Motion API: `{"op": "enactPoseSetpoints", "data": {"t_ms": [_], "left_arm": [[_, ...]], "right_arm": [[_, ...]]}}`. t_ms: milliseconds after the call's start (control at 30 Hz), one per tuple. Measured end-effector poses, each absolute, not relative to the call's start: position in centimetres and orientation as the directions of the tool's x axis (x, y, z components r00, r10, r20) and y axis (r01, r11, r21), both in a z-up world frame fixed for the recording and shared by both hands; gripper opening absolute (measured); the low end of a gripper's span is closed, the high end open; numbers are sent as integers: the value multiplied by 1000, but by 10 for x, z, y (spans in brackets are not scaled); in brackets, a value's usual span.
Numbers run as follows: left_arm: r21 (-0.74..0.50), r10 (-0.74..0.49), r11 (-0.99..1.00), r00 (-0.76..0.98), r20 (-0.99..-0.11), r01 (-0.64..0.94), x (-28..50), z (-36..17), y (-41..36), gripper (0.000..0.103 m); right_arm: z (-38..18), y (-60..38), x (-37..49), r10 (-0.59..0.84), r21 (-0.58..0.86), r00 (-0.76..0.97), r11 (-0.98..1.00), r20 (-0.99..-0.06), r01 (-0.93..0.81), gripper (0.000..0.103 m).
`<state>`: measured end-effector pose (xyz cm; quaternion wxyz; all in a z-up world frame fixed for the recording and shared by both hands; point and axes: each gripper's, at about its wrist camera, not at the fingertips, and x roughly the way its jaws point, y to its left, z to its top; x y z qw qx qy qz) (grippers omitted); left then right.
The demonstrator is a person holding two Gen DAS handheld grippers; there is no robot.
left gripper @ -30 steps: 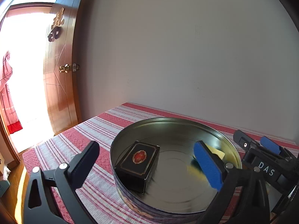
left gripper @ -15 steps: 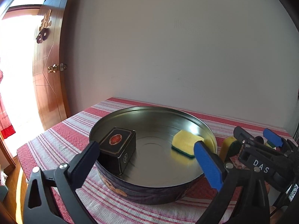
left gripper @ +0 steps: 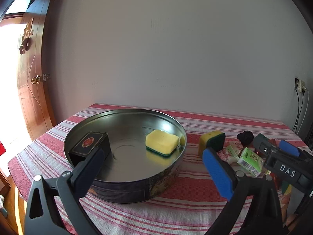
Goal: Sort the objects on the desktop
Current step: 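Open both tools and withdraw them from the tin toward the remaining objects, then grasp the yellow sponge with green pad using the right tool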
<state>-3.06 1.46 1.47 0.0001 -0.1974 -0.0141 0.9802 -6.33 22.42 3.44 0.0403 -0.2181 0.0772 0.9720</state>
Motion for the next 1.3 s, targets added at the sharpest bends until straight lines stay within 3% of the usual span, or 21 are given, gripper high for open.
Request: {"op": "enactPoseSetpoints", "data": {"t_ms": [567,867,1067,1300], "left_arm": [[-37,170,-985,-886,-431,-170,-27,10,69,102],[5,225,-965,-843,-488,-261,-42,3,106,102],[17,219,-966,-845,-489,-260,-43,3,109,102],[29,220,-961,-829,-513,-273,-46,-3,118,102]], "right_arm": [[24,308,-5,175,183,-872,-941,-457,-284,93],[7,330,20,254,128,-830,-924,-497,-360,93],[4,337,23,258,122,-819,-922,-512,-367,90],[0,339,12,155,199,-818,-929,-554,-311,90]]}}
